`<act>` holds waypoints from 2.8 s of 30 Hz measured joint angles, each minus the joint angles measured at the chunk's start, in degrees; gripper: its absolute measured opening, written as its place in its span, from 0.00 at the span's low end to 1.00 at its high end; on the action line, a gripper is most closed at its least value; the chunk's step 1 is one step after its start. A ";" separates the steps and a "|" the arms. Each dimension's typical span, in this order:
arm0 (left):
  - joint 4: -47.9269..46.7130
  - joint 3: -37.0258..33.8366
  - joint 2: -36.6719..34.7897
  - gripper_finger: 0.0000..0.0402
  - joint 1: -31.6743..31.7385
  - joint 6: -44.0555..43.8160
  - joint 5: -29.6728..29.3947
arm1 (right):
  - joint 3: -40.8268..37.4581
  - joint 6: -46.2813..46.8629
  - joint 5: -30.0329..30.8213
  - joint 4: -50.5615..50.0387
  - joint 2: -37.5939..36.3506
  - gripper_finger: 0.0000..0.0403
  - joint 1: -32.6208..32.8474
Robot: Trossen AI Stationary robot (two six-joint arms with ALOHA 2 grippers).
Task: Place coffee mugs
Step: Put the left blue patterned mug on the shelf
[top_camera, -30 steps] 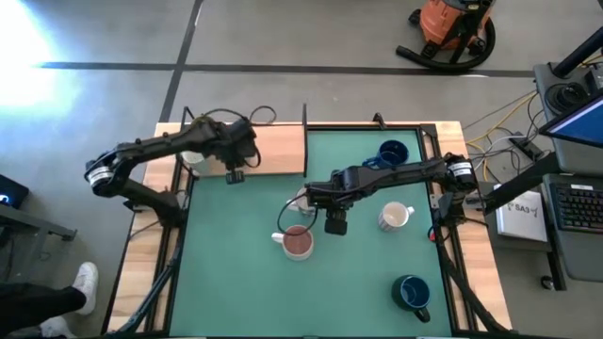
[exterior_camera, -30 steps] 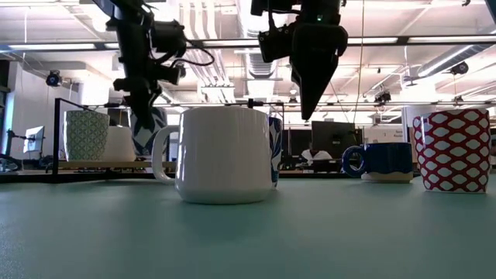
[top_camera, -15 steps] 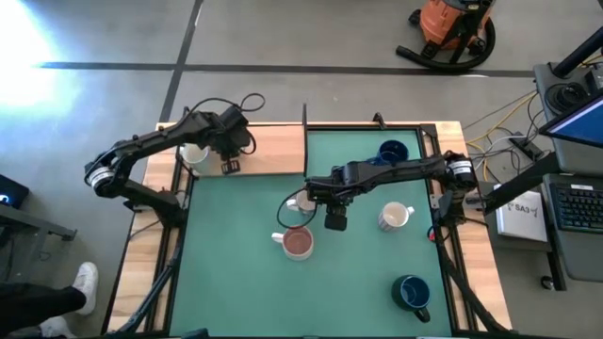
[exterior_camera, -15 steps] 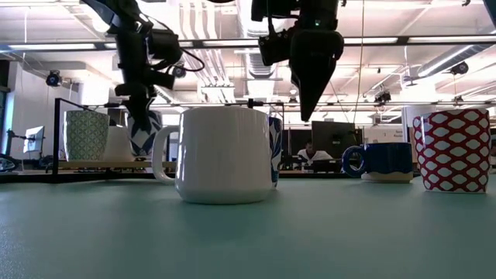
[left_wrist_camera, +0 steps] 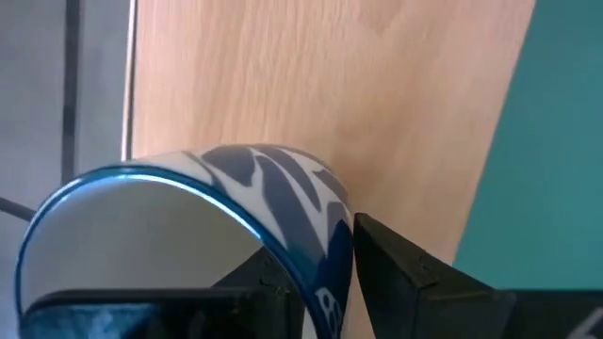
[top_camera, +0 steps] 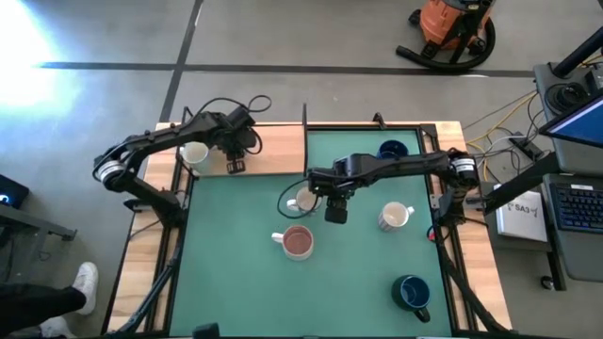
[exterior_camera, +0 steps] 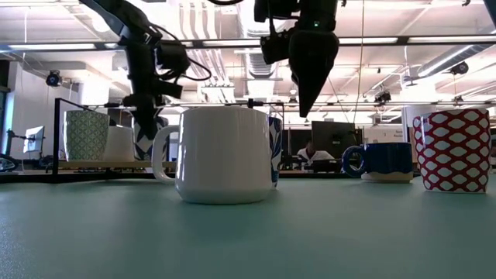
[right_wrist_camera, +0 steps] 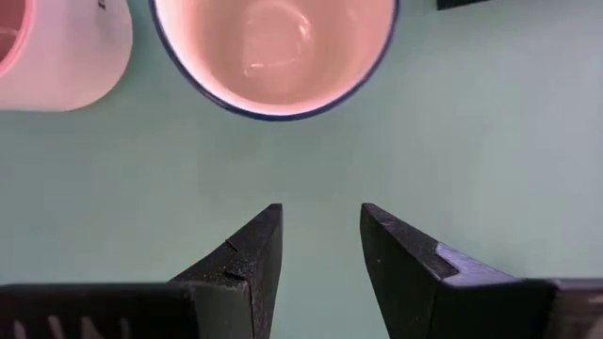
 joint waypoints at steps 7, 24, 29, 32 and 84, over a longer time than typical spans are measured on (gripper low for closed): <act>2.53 0.39 0.04 0.17 1.03 3.46 -0.29 | 0.00 -1.98 1.22 0.20 -0.99 0.33 -1.54; -0.50 6.53 5.41 0.17 6.80 5.97 -1.32 | 0.00 -7.05 1.91 0.22 -0.99 0.33 -7.08; -1.24 9.36 7.36 0.17 6.91 6.04 -2.29 | 0.00 -7.95 1.90 0.46 -0.97 0.33 -8.65; -3.48 11.44 8.87 0.17 6.91 5.92 -2.68 | 0.00 -7.94 1.90 0.46 -0.96 0.33 -9.35; -10.76 13.32 7.17 0.13 7.02 -3.64 -2.69 | 0.00 -9.96 1.86 -0.09 -0.91 0.33 -9.54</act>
